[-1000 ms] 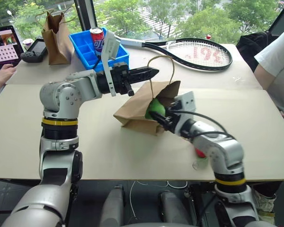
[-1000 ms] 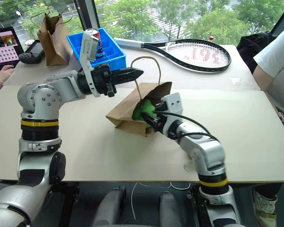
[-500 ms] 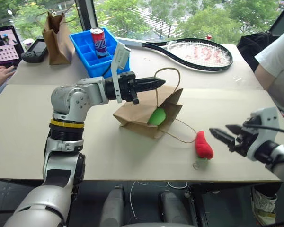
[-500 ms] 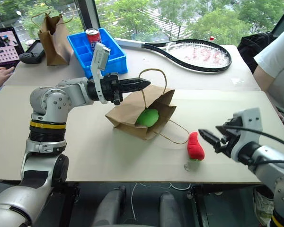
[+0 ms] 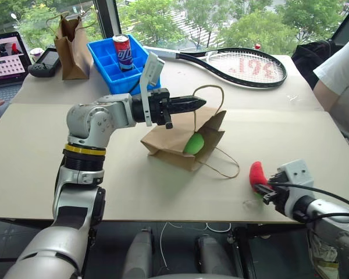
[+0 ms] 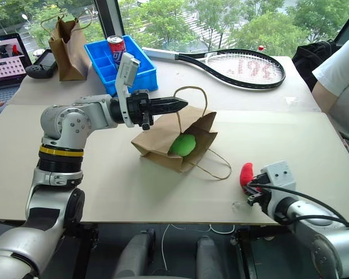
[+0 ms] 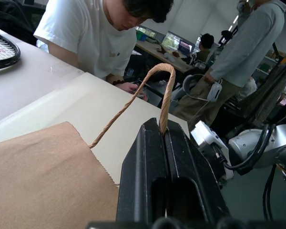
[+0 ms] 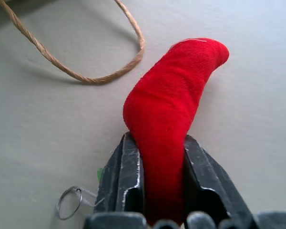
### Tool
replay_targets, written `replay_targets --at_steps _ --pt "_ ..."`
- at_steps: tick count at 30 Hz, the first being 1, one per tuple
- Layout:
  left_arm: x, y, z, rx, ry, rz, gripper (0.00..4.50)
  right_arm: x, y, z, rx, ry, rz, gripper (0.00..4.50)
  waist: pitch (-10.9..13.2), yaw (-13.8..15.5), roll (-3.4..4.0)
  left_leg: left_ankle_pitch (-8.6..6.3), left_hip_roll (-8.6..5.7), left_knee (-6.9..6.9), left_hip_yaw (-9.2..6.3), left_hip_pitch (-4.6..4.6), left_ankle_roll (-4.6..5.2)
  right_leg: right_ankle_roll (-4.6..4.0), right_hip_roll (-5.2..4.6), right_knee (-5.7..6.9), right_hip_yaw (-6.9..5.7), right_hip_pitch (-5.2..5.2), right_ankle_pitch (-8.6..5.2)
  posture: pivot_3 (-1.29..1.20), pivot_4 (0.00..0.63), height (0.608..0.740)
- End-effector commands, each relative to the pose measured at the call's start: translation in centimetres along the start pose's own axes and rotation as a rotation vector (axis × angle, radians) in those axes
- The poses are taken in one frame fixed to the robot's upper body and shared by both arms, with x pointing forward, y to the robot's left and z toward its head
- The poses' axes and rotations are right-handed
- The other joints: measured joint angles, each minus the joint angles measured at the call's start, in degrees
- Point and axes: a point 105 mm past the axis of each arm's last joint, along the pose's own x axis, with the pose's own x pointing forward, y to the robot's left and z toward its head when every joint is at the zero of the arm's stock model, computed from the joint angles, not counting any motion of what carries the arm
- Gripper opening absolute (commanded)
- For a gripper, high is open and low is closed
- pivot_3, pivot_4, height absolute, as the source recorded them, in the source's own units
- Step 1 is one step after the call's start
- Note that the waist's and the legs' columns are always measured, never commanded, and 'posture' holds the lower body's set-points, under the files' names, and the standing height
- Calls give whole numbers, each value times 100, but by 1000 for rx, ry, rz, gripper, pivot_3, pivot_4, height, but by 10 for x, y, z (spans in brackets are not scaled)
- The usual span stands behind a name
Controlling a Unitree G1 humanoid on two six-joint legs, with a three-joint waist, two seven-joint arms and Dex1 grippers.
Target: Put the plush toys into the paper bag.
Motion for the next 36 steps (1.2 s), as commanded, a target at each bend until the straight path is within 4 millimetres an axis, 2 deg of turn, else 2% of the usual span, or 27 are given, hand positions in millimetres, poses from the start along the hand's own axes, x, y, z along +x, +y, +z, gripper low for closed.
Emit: replay_targets --at_steps 1,3,5,7,11,16,19,27,29,33,36 --pt "1 -7 17 69 -26 -15 0 -18 -2 52 -120 -165 61 14 0 -27 0 0 2 3 -1 0 0 1 2 1 -1 1 -1 0 150 740" --pt "0 -8 17 70 -30 -13 0 -14 13 73 -156 -212 157 14 0 -64 0 0 5 2 2 6 0 5 3 1 1 -2 0 0 150 740" --pt "0 -8 18 71 -31 -12 0 -6 30 83 -183 -223 246 14 0 -66 0 0 10 0 0 15 0 8 8 3 -1 1 -2 0 150 740" --pt "0 -8 18 72 -33 -10 0 9 47 92 -197 -236 321 14 0 -49 -2 0 12 -5 -2 18 0 8 10 1 -3 4 -5 0 150 740" --pt "1 -10 19 75 -36 -12 0 39 65 106 -236 -239 405 14 0 -26 -1 0 1 -2 -2 3 1 -5 3 -2 1 2 0 0 150 740" --pt "0 -15 20 78 -41 -15 0 75 70 123 -274 -268 456 14 0 -14 -1 1 -6 0 -5 -6 1 23 1 -7 1 1 30 0 150 740" --pt "0 -18 17 71 -42 -9 0 84 70 131 -278 -291 473 14 0 -9 -1 1 -6 -3 -7 -5 1 26 3 -3 1 0 31 0 150 740" --pt "-3 -25 10 44 -53 6 0 96 76 154 26 -414 584 14 0 -44 -1 1 0 -6 -17 -2 1 28 14 15 -2 -3 31 0 150 740" --pt "-4 -26 10 42 -52 8 0 96 77 163 146 -461 616 14 0 -44 -1 1 -1 -3 -16 -2 1 27 13 15 -1 -2 31 0 150 740" --pt "-6 -27 10 41 -51 15 0 93 92 176 358 -491 774 14 0 -46 -1 1 0 -4 -17 0 1 27 14 17 -1 -1 32 0 150 740" --pt "-6 -28 9 41 -50 14 0 93 96 178 465 -499 823 14 1 -40 0 1 0 -5 -17 0 1 27 14 17 -2 -1 32 0 150 740"
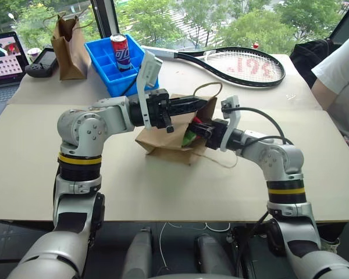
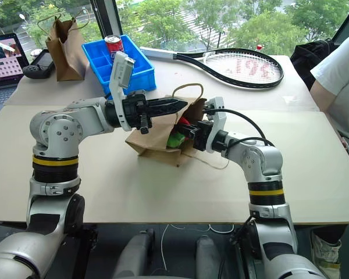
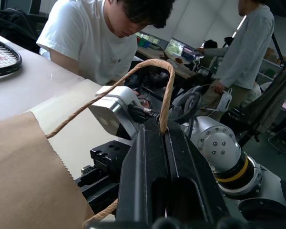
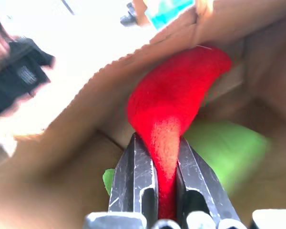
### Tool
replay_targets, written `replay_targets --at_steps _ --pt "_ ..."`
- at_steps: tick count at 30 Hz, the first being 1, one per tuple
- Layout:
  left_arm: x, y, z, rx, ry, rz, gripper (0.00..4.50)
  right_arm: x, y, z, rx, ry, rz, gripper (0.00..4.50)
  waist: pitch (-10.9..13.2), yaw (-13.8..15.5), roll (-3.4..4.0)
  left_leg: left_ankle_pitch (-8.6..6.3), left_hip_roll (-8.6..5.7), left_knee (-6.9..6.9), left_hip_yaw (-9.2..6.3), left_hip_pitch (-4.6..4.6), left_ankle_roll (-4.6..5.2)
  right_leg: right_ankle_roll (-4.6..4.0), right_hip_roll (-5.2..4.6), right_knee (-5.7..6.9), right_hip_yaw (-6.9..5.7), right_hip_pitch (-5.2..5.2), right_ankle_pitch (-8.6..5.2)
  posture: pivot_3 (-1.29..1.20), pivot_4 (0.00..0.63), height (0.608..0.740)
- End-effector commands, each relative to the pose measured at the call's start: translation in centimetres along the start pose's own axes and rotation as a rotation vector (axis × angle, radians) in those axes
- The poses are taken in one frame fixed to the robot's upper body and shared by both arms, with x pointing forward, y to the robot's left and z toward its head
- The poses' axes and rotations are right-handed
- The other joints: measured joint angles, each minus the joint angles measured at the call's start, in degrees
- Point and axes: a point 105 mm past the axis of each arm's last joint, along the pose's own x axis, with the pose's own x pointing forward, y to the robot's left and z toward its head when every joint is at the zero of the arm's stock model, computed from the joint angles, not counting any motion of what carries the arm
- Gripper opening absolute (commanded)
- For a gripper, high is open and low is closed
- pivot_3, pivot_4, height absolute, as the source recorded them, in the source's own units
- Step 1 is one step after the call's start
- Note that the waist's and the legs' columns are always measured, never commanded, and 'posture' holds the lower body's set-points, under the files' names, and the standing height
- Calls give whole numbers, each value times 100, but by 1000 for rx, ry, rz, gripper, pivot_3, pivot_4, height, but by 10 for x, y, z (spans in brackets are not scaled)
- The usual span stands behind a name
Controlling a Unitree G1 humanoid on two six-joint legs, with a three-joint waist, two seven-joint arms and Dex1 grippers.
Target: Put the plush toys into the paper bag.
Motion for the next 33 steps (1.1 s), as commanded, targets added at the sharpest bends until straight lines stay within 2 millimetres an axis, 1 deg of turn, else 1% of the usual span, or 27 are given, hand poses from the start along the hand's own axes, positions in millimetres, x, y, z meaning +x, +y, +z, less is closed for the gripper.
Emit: replay_targets --at_steps 1,4,6,9,13,14,16,19,20,22,24,26,30,33 --pt "-2 -9 8 35 -24 -23 0 1 4 10 91 -65 33 14 0 3 0 0 0 0 0 0 0 0 0 0 0 0 0 0 150 740" --pt "-3 -9 8 35 -26 -21 0 8 1 -5 111 -25 8 14 0 2 1 0 -1 0 0 0 0 0 0 0 0 0 0 0 150 740" --pt "-3 -9 7 35 -27 -18 0 17 6 -18 118 11 18 14 0 -8 1 0 0 0 1 0 0 -1 0 1 0 -2 0 0 150 740" --pt "-3 -9 7 35 -28 -14 0 28 16 -30 109 53 48 14 0 -36 1 0 1 -4 0 0 0 -1 2 4 1 -6 0 0 150 740" --pt "-5 -7 7 37 -32 -2 0 33 21 -42 62 116 53 14 0 -40 1 0 1 -4 1 0 0 -1 2 8 1 -9 0 0 150 740" --pt "-6 -6 8 39 -35 5 0 33 21 -42 43 124 54 752 0 -35 1 0 1 -3 1 0 0 -1 2 7 1 -8 0 0 150 740" --pt "-8 -4 9 43 -37 18 0 32 21 -41 9 131 52 1169 0 -23 1 0 0 -2 0 -1 -1 -1 1 7 1 -8 0 0 150 740" --pt "-11 -1 11 49 -43 37 0 27 21 -35 -41 145 51 2169 0 -22 1 -1 1 -3 1 -1 -1 -1 2 6 1 -8 0 0 150 740" --pt "-12 0 11 50 -44 41 0 24 20 -33 -62 150 45 2564 0 -22 1 -1 1 -3 1 -1 -1 -1 2 6 1 -8 0 0 150 740" --pt "-14 1 12 53 -47 48 0 19 18 -28 -89 147 35 3176 0 -23 1 -1 1 -3 1 -1 -1 -1 2 6 1 -8 0 0 150 740" --pt "-15 2 13 56 -50 53 0 14 16 -23 -116 145 27 3907 0 -24 1 -1 1 -3 1 -1 -1 -1 2 5 1 -8 0 0 150 740" --pt "-16 3 14 65 -53 61 0 6 15 -17 -169 146 22 4442 0 -23 1 -1 1 -3 1 -1 -1 -2 2 5 1 -8 0 0 150 740" --pt "-23 5 22 87 -77 93 0 -12 17 -4 -272 151 25 4442 0 -8 1 -1 0 -4 3 -2 -1 -1 0 1 1 -9 -1 0 150 740" --pt "-27 5 22 84 -81 102 0 -23 13 5 -308 151 2 4442 0 -8 1 -1 2 -6 3 -1 -1 -1 1 0 1 -9 -1 0 150 740"
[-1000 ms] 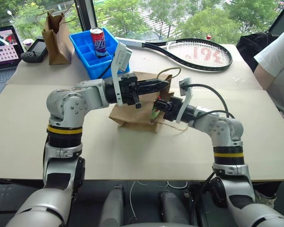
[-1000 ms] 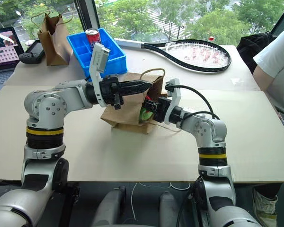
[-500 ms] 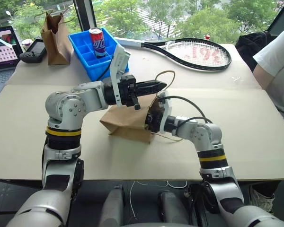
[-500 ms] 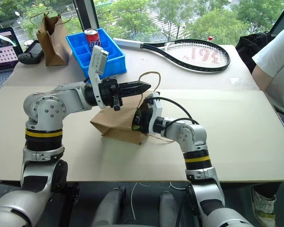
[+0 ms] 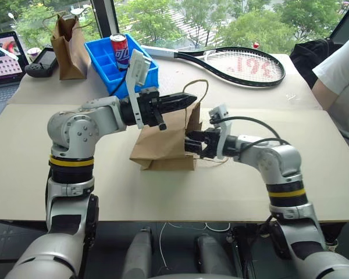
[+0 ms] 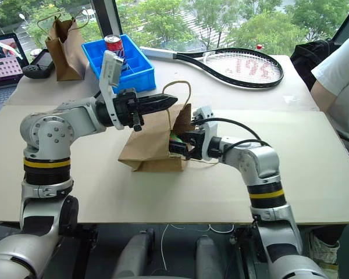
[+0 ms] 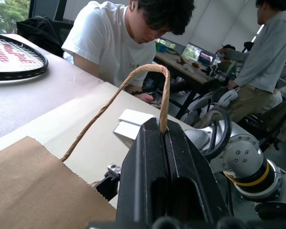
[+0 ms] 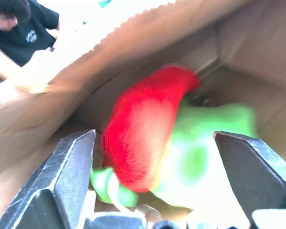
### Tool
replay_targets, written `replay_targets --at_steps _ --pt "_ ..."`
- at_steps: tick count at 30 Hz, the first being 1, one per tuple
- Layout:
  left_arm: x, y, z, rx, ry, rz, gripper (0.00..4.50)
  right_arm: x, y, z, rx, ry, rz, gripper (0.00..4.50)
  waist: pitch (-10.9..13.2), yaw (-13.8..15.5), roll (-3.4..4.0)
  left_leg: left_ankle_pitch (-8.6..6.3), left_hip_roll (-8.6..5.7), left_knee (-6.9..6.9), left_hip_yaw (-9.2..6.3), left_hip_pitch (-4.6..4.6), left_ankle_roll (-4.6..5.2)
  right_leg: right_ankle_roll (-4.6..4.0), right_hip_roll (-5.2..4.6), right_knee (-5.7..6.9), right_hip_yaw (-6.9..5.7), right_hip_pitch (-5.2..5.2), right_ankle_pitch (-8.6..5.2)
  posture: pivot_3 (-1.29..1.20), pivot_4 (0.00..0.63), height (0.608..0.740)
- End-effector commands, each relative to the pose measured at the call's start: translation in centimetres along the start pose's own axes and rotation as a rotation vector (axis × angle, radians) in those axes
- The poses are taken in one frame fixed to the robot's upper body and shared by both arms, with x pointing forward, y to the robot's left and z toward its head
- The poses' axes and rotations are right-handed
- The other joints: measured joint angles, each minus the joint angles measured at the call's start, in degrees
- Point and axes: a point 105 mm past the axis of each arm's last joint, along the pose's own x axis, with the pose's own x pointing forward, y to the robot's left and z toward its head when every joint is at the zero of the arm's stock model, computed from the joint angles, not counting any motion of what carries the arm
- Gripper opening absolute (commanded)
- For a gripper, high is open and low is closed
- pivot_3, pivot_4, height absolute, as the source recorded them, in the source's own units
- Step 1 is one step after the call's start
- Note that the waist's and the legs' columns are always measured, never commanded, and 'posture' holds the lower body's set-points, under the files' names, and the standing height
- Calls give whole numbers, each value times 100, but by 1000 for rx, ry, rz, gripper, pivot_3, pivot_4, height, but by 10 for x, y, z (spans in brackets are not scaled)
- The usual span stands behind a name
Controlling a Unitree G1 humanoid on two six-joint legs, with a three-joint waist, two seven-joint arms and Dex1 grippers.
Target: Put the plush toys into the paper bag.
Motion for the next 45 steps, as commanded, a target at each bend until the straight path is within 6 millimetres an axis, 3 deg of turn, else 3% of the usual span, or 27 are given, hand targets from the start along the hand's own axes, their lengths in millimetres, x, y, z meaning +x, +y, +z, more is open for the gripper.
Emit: replay_targets --at_steps 1,7,10,14,16,18,22,25,29,35,41,45 --pt "-7 -5 11 45 -44 4 0 -21 -1 20 -72 -53 -8 4442 0 2 0 0 0 0 -1 0 0 0 0 0 0 0 0 0 150 740" --pt "-8 -4 10 42 -50 16 0 -64 -15 21 -89 -21 -87 4442 0 38 -1 0 -3 1 1 -2 0 0 -4 -8 0 3 0 0 150 740" --pt "-7 -4 9 40 -53 14 0 -91 -11 0 9 39 -108 4442 0 71 -1 0 -5 -1 0 -3 0 1 -7 -12 -2 8 -2 0 150 740" --pt "-6 -3 8 36 -54 14 0 -107 11 -52 202 143 -73 4442 0 62 -1 0 -3 -3 0 -2 1 0 -7 -17 -2 11 -3 0 150 740" --pt "-6 -2 8 35 -55 14 0 -106 8 -76 257 171 -143 4442 0 37 -2 0 -3 -1 0 0 1 0 -7 -13 -1 11 -3 0 150 740" --pt "-6 -2 9 34 -55 15 0 -102 -5 -87 215 149 -269 4442 0 -1 -1 0 -2 2 1 4 1 -1 -6 -10 1 9 -2 0 150 740" --pt "-6 -1 8 32 -52 15 0 -89 -21 -80 -320 204 -373 4442 -1 -50 0 -11 -2 11 4 16 -18 -13 -6 -13 3 9 -24 0 150 740" --pt "-7 0 8 36 -47 22 0 -85 -28 -72 -497 200 -369 4442 -1 -15 -1 -26 -5 11 16 13 -44 -11 -14 -20 2 7 -21 0 150 740" --pt "-9 0 9 38 -46 26 0 -79 -32 -69 -553 189 -325 4442 -1 18 -1 -14 -3 12 17 11 -26 -4 -12 -23 4 14 -23 0 150 740" --pt "-9 1 9 46 -45 32 0 -51 -38 -82 -579 258 -199 4442 -1 22 -1 3 -3 7 11 10 0 23 -7 -21 3 15 -4 0 150 740" --pt "-12 1 11 55 -47 40 0 -50 -54 -97 -463 328 -210 2785 -2 11 -3 2 -1 7 11 22 -1 23 -6 -18 3 25 -4 0 150 740" --pt "-15 3 14 67 -52 56 0 -62 -50 -106 -480 399 -145 1336 -2 45 -3 1 -3 8 12 28 -3 20 -8 -17 3 31 -5 0 150 740"
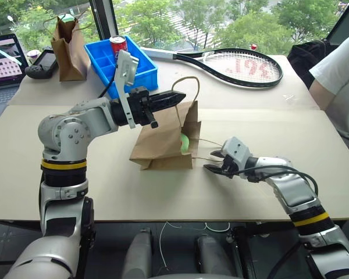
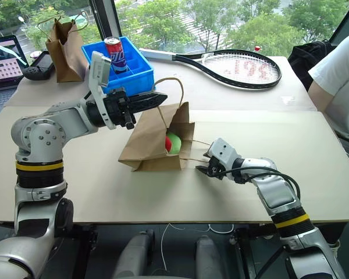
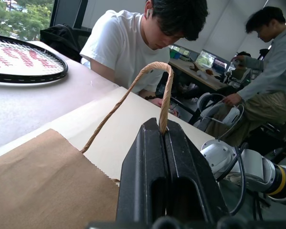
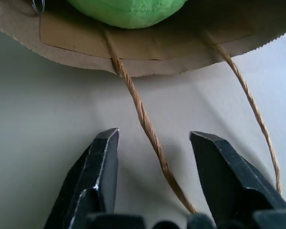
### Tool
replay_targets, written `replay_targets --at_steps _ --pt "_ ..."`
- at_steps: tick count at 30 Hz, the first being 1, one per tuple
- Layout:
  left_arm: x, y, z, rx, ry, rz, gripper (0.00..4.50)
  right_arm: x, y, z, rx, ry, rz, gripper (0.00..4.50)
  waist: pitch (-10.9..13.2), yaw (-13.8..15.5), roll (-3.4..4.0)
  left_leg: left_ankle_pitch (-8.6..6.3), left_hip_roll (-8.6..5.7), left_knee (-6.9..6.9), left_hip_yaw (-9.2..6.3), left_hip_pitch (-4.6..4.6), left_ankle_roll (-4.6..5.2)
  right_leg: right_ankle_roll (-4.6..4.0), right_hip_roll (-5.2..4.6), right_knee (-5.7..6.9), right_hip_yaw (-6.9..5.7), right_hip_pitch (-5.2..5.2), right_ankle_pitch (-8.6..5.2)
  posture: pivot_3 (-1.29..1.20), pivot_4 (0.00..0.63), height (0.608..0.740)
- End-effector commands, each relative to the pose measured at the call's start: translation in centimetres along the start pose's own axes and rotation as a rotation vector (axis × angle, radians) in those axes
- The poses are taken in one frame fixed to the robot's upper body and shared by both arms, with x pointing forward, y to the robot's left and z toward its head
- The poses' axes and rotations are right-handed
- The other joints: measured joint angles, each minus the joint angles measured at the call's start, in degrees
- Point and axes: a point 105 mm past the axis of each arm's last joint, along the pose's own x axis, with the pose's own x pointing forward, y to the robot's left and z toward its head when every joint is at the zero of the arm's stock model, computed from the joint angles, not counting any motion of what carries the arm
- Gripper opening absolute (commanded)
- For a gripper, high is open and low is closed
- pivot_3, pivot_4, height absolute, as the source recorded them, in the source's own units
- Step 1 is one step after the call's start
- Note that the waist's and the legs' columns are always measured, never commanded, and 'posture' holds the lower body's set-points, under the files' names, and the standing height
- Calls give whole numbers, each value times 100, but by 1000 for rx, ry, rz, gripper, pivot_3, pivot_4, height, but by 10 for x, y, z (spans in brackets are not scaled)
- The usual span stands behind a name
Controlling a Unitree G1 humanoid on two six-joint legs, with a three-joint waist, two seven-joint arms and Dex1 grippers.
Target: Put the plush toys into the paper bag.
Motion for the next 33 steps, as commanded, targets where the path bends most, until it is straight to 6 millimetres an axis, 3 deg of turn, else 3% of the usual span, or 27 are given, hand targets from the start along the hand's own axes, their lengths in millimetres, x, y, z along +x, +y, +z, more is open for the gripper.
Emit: replay_targets --at_steps 1,4,8,12,17,21,27,30,33 --pt "-5 -5 18 74 -38 6 0 -12 0 -23 6 100 19 1018 -1 32 -1 -7 -1 0 0 0 -12 -3 -1 -1 -1 4 -2 0 150 740" --pt "-7 -3 21 89 -43 17 0 -20 -13 -7 -19 52 -25 29 -2 59 -3 -20 -3 3 1 -2 -32 -3 -4 -6 -1 7 -3 0 150 740" --pt "-12 3 31 124 -57 54 0 -42 -31 31 -97 -48 -83 29 -1 61 -2 -18 -3 3 3 -13 -32 -1 -4 -5 0 -5 1 0 150 740" --pt "-18 11 48 185 -85 101 0 -69 -45 86 -201 -163 -125 29 -1 15 -2 -5 0 0 3 -18 -14 3 -1 0 -1 -16 3 0 150 740" --pt "-22 20 67 242 -122 149 0 -88 -48 137 -306 -240 -133 29 -1 0 -2 -7 2 -6 2 -16 -17 4 0 -1 -2 -15 1 0 150 740" --pt "-24 24 67 259 -114 159 0 -91 -41 161 -348 -271 -104 29 -1 6 -2 -8 1 -8 3 -19 -17 0 -2 -4 -2 -17 2 0 150 740" --pt "-28 29 52 255 -69 170 0 -95 -34 177 -365 -305 -91 29 -1 16 -2 -2 0 -8 4 -29 -8 -13 -3 -4 -2 -23 10 0 150 740" --pt "-30 30 42 252 -28 167 0 -92 -29 175 -343 -296 -60 29 0 8 -2 -2 1 -9 3 -29 -9 -16 -3 -3 -2 -25 13 0 150 740" --pt "-34 31 35 248 13 175 0 -87 -14 159 -290 -246 18 29 -1 16 -2 -1 1 -9 3 -30 -8 -19 -2 -1 -2 -28 14 0 150 740"
